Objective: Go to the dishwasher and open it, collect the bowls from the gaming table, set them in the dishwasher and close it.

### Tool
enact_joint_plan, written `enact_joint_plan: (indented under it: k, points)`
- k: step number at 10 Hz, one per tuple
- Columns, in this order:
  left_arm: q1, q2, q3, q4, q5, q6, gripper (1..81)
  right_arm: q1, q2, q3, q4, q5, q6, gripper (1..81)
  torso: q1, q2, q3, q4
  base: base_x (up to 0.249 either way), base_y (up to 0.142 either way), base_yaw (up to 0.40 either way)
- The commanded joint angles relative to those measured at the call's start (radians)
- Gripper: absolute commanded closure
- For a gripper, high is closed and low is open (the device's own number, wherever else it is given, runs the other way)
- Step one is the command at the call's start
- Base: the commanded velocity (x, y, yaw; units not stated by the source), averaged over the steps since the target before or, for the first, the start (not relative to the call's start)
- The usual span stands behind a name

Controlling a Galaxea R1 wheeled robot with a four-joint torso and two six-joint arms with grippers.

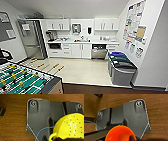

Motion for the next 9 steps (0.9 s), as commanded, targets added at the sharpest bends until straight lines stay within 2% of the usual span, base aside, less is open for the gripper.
enact_joint_plan:
  k: [1,9]
  points:
    - [-0.049,-0.006,-0.002,-0.005,0.062,0.007,81.1,0.044,-0.015,0.001,-0.023,-0.049,-0.003,81.1,0.000,0.000,0.000,0.000,0.194,0.000,0.000]
    - [-0.049,-0.004,-0.002,-0.003,0.062,0.007,81.1,0.049,-0.003,-0.015,-0.021,-0.047,-0.002,81.1,0.000,0.000,0.000,0.000,0.194,0.000,0.000]
